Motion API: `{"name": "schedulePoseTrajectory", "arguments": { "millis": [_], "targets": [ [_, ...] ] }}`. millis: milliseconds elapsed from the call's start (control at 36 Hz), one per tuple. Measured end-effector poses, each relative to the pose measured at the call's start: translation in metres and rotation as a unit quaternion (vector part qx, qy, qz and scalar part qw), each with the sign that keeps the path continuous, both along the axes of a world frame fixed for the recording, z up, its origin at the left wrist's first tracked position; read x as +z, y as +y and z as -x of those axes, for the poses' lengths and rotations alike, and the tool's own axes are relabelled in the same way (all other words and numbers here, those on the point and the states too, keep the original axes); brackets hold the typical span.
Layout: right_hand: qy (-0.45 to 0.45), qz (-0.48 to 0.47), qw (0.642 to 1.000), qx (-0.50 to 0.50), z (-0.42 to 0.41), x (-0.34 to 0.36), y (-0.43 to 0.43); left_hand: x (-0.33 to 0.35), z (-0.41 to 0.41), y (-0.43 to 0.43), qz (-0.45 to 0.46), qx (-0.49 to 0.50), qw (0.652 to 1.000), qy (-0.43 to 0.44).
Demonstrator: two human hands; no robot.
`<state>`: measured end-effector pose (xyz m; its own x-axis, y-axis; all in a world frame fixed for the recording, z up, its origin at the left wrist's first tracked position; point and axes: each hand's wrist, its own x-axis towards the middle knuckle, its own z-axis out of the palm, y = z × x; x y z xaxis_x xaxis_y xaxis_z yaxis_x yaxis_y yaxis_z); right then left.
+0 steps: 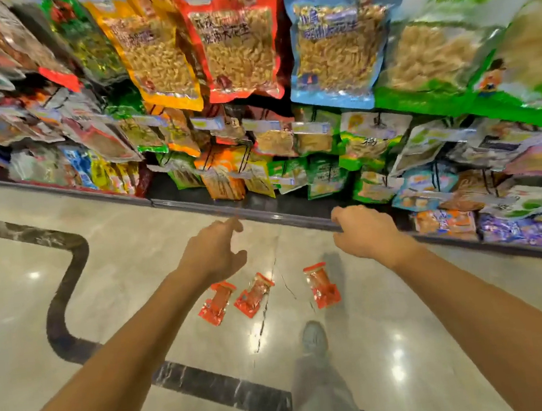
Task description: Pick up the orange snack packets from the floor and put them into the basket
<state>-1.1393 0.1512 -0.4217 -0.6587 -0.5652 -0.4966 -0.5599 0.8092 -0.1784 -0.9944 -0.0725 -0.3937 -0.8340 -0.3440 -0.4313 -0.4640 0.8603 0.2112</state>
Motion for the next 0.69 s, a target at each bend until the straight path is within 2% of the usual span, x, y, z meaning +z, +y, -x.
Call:
{"name": "schedulePoseTrajectory", "arguments": {
  "millis": [139, 333, 444, 556, 694],
  "targets": [
    [-0.064, -0.030, 0.997, -0.024, 0.022, -0.111, -0.032, -0.112, 0.031, -0.045, -0.042, 0.019, 0.998, -0.043],
    [-0.109, -0.068, 0.988, -0.082, 0.025, -0.310, -0.057, -0.327, 0.047, -0.091, -0.082, 0.036, 0.991, -0.095],
    [-0.112, -0.059, 0.983, -0.136, 0.017, -0.446, -0.061, -0.474, 0.039, -0.108, -0.092, 0.037, 0.985, -0.141],
    [-0.148, -0.092, 0.965, -0.196, 0.006, -0.576, -0.052, -0.610, 0.018, -0.117, -0.089, 0.046, 0.978, -0.186],
    [-0.127, -0.123, 0.957, -0.230, -0.014, -0.696, -0.038, -0.729, -0.002, -0.107, -0.082, 0.078, 0.970, -0.217]
  ]
}}
